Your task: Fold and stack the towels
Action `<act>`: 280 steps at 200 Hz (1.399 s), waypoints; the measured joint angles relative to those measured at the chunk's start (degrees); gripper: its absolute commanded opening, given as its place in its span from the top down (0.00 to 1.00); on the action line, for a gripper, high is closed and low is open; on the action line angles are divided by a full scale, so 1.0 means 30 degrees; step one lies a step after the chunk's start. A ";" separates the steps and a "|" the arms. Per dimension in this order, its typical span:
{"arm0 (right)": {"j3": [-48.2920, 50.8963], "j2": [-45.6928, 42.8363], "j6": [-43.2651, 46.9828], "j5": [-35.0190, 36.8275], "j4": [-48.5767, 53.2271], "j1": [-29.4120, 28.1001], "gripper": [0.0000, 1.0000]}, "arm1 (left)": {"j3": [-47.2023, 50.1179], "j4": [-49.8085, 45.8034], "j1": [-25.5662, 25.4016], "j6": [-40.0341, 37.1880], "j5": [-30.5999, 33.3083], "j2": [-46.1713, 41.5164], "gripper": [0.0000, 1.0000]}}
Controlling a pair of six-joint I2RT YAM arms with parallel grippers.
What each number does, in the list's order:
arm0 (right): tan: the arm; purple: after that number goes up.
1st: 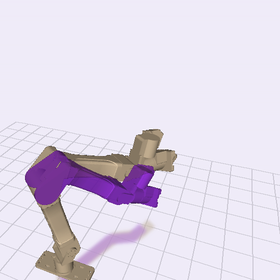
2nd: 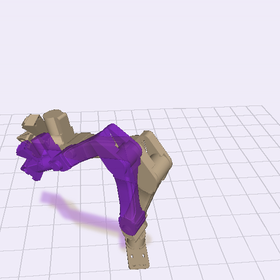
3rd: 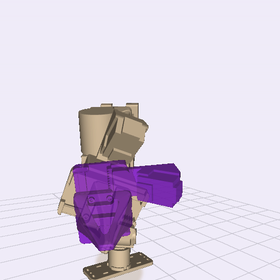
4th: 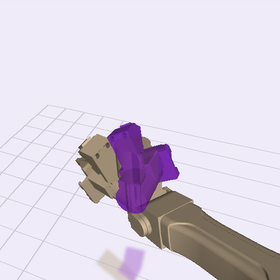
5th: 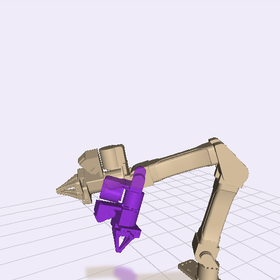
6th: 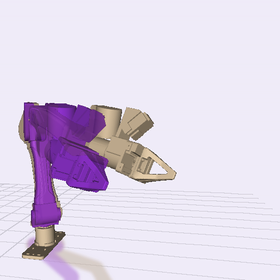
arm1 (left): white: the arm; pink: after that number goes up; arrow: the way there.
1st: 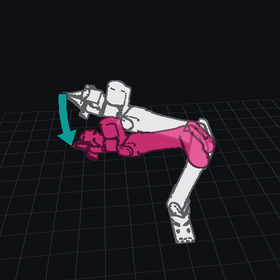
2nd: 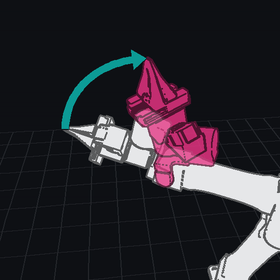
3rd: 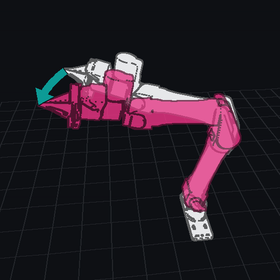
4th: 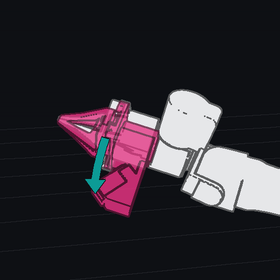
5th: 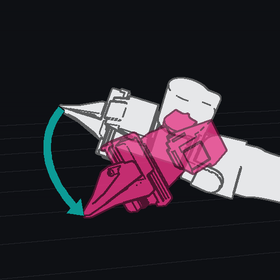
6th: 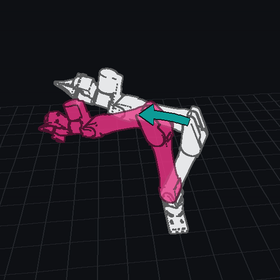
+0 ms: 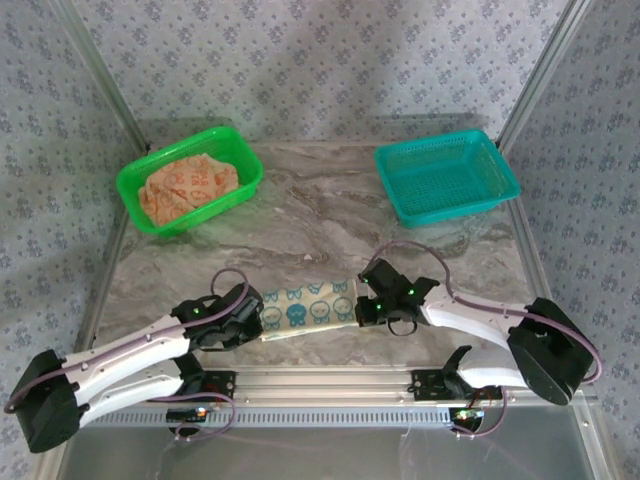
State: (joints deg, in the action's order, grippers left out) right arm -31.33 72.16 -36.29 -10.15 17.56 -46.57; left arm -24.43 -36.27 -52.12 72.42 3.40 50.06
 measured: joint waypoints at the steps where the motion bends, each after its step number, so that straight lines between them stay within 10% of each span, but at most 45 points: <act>1: 0.0007 0.0000 -0.0007 0.0000 0.0000 0.0000 0.85 | 0.0000 -0.0007 0.0000 -0.0015 0.0000 0.0007 0.80; 18: 0.0029 -0.0015 -0.0124 0.0066 0.0036 -0.0015 0.74 | 0.0000 -0.0095 0.0000 -0.0211 0.0087 0.0146 0.59; 105: -0.1362 -0.0554 0.1268 0.1333 0.1231 -0.0015 0.54 | -0.1180 0.0503 0.0954 -0.1668 0.0284 0.1909 0.47; 280: -0.1821 0.3184 0.1217 0.2703 -0.1304 0.0095 0.45 | -0.1086 0.2630 0.0947 -0.2586 -0.0291 0.4626 0.72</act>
State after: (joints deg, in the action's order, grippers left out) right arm -36.80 81.71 -32.64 -2.04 13.65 -46.28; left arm -27.68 -28.38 -49.28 64.66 2.52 63.94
